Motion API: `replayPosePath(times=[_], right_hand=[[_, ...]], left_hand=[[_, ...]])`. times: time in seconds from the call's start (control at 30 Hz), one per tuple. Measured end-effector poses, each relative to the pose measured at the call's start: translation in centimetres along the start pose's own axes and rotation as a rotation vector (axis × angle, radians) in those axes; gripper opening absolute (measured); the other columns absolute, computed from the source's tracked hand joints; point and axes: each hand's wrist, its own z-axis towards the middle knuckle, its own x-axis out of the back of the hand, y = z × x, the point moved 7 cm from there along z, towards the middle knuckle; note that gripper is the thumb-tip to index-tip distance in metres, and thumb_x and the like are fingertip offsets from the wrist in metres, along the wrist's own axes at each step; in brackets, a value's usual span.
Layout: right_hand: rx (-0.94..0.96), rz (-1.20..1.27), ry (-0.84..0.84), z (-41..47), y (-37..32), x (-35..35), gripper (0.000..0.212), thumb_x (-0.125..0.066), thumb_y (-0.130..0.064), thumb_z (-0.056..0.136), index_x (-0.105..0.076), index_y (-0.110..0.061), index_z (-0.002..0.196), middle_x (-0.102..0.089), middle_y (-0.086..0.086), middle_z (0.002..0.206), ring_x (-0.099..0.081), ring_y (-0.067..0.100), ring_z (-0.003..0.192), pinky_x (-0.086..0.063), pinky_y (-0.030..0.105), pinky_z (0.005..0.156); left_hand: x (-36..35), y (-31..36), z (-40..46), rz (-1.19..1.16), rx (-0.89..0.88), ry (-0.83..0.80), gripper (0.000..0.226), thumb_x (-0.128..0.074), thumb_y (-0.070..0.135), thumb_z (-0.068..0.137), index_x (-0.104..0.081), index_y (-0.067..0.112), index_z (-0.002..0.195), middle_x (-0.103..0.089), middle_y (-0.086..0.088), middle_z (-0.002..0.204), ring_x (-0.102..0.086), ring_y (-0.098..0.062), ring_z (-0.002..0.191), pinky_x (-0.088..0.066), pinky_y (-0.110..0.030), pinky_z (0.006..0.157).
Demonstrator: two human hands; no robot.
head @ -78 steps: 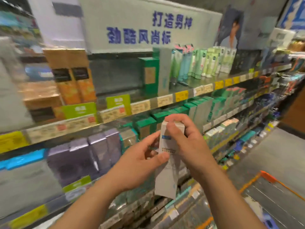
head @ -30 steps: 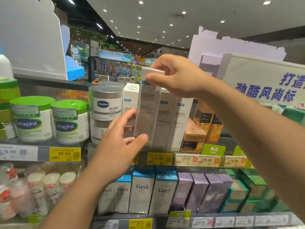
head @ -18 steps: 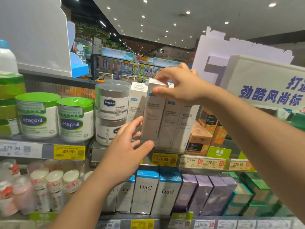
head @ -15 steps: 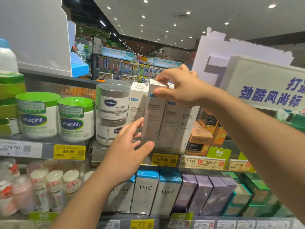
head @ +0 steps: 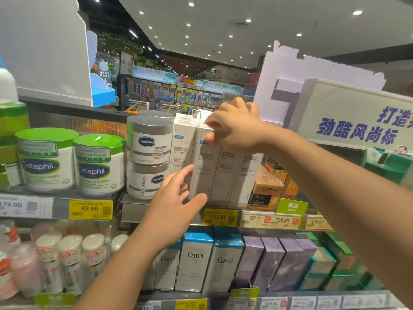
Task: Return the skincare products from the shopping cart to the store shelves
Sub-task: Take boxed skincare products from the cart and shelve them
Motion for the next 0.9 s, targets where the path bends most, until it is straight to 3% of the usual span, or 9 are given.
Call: replayPosePath(times=[0.1, 0.33, 0.43, 0.7, 0.9], right_hand=[[0.009, -0.066, 0.003, 0.0, -0.2, -0.3, 0.035, -0.051, -0.058, 0.1, -0.062, -0.032, 0.12, -0.046, -0.002, 0.123, -0.029, 0.028, 0.128, -0.012, 0.059, 0.117], [0.033, -0.13, 0.019, -0.5, -0.3, 0.4, 0.055, -0.057, -0.071, 0.09, -0.059, -0.039, 0.135, -0.046, -0.003, 0.134, -0.026, 0.028, 0.136, -0.008, 0.062, 0.118], [0.056, -0.179, 0.022, -0.9, -0.4, 0.2, 0.069, -0.065, -0.076, 0.081, -0.053, -0.041, 0.14, -0.045, -0.004, 0.134, -0.026, 0.028, 0.137, -0.006, 0.063, 0.118], [0.034, -0.145, 0.057, -1.5, -0.4, 0.1, 0.081, -0.06, -0.076, 0.085, -0.042, -0.034, 0.152, -0.045, -0.002, 0.143, -0.028, 0.027, 0.139, -0.008, 0.061, 0.12], [0.018, -0.014, 0.155, -3.0, -0.4, 0.7, 0.069, -0.052, -0.069, 0.094, -0.039, -0.034, 0.153, -0.045, -0.002, 0.147, -0.03, 0.025, 0.14, -0.011, 0.055, 0.122]], left_hand=[[-0.1, -0.3, 0.0, -0.001, 0.017, -0.011, 0.073, -0.069, 0.026, 0.095, -0.033, 0.041, 0.157, -0.038, 0.016, 0.157, -0.043, -0.007, 0.142, -0.042, -0.024, 0.106], [-0.2, -0.1, 0.2, 0.023, 0.021, -0.011, 0.074, -0.069, 0.028, 0.096, -0.03, 0.04, 0.158, -0.035, 0.015, 0.16, -0.041, -0.01, 0.144, -0.042, -0.032, 0.114], [-0.3, 0.1, 0.2, 0.044, 0.016, -0.006, 0.074, -0.068, 0.029, 0.096, -0.03, 0.039, 0.158, -0.033, 0.015, 0.162, -0.04, -0.011, 0.145, -0.041, -0.029, 0.11], [-0.2, 0.5, 0.1, 0.019, -0.003, 0.003, 0.071, -0.068, 0.029, 0.096, -0.032, 0.037, 0.157, -0.037, 0.013, 0.16, -0.044, -0.009, 0.141, -0.042, -0.028, 0.108], [0.9, 1.4, -0.5, 0.025, -0.056, 0.046, 0.069, -0.067, 0.032, 0.095, -0.036, 0.037, 0.156, -0.043, 0.016, 0.153, -0.049, -0.003, 0.131, -0.041, -0.013, 0.091]])
